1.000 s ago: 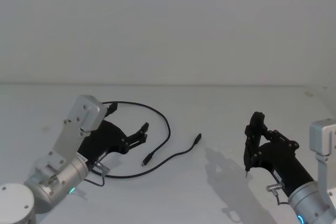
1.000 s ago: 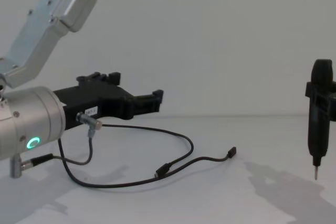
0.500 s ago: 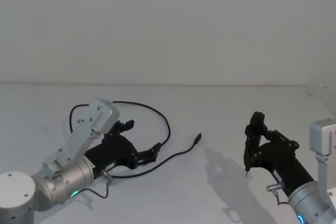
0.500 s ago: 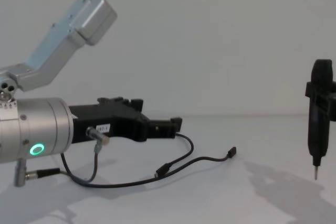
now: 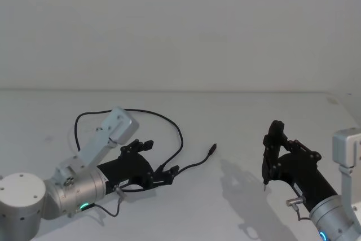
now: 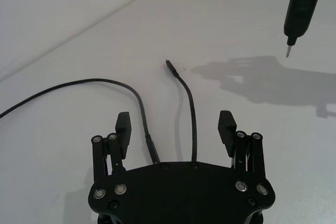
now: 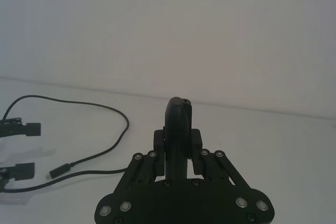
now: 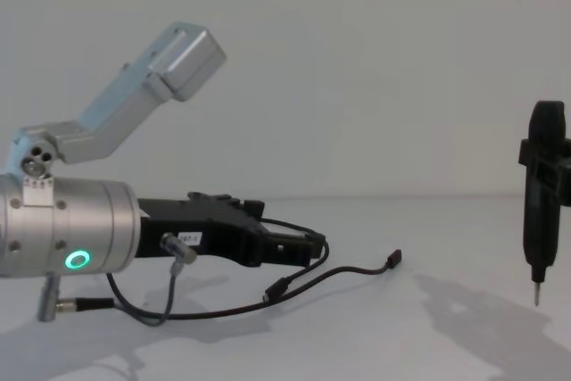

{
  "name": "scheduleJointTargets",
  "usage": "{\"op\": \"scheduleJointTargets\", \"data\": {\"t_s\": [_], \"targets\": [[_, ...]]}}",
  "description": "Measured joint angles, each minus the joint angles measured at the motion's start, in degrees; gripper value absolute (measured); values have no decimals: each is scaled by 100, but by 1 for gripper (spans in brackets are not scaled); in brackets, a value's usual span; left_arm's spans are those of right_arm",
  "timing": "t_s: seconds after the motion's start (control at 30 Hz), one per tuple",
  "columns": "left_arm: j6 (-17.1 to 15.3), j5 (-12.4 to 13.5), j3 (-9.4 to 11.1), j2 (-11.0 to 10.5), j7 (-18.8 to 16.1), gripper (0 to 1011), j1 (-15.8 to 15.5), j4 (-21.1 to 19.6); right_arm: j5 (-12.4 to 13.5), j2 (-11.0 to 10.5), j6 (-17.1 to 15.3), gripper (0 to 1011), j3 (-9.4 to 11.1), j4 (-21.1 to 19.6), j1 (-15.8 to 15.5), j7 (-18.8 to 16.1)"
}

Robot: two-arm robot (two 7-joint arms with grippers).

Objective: Pick up the data cable with the one hand.

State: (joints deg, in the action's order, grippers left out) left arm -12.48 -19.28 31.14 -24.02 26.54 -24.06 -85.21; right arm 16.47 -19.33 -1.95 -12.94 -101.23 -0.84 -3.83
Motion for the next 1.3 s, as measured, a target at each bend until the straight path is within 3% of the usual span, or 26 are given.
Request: {"op": "scheduleJointTargets", "data": {"t_s": [0.67, 1.3], "targets": [[9, -3, 420, 404, 602, 1001, -661, 1009, 0, 0, 0, 279, 0, 0, 0, 0], [-54, 56, 582, 591, 676, 1001, -881, 1358, 0, 0, 0, 279, 0, 0, 0, 0]]}}
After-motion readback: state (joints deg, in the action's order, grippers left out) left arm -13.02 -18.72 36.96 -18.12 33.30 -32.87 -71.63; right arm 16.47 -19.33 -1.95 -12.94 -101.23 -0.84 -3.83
